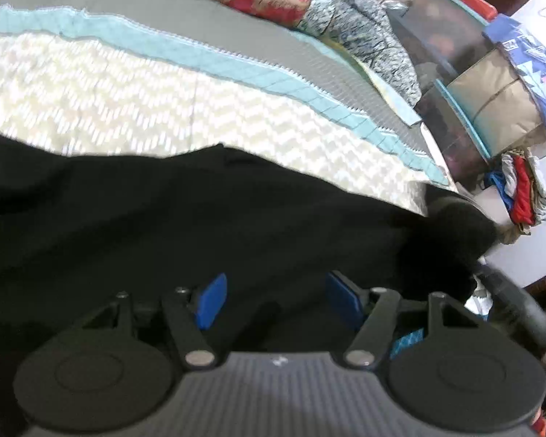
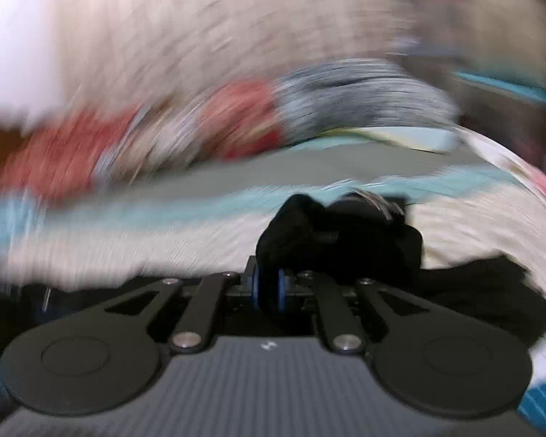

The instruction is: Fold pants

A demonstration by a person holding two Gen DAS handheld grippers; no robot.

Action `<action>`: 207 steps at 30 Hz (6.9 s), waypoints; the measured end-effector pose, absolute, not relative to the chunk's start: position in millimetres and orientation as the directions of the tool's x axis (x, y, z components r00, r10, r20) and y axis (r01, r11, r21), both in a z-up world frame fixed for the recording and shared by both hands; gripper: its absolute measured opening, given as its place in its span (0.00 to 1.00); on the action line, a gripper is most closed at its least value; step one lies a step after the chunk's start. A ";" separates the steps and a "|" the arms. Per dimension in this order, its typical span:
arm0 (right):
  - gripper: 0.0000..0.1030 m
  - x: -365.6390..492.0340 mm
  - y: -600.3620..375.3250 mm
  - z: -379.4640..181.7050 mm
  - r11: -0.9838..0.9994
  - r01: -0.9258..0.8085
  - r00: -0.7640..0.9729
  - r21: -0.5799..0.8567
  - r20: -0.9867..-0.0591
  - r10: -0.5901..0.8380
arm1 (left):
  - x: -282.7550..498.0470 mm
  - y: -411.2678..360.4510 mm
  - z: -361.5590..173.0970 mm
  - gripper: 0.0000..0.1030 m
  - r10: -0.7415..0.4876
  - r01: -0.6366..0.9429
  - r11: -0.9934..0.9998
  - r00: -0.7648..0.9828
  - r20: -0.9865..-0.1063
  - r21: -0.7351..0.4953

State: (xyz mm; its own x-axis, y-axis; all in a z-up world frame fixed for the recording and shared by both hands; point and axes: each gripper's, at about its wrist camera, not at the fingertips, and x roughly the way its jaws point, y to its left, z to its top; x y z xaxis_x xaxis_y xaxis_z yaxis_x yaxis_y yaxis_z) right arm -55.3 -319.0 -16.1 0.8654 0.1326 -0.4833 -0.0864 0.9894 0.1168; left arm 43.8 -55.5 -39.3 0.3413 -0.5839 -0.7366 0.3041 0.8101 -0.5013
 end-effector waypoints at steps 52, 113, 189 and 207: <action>0.14 -82.5 -381.7 14.0 0.979 0.187 0.898 0.084 -0.418 -0.135 | 41.0 -162.0 -41.0 0.79 -0.671 0.438 0.708 0.173 -0.721 -0.553; 0.58 101.9 47.0 41.8 0.829 -0.444 0.499 0.341 -0.674 0.545 | -32.2 200.0 -61.4 0.90 -0.447 0.060 0.842 0.635 -0.630 -0.537; 0.60 -9.9 108.8 -28.8 0.688 -0.709 0.462 0.156 -0.635 0.620 | -10.5 322.8 -93.1 0.96 -0.522 -0.115 0.573 0.713 -0.469 -0.812; 0.66 -49.1 44.9 15.6 0.764 -0.645 0.624 0.015 -0.567 0.538 | 25.5 289.4 -89.4 0.73 -0.634 -0.014 0.663 0.522 -0.571 -0.749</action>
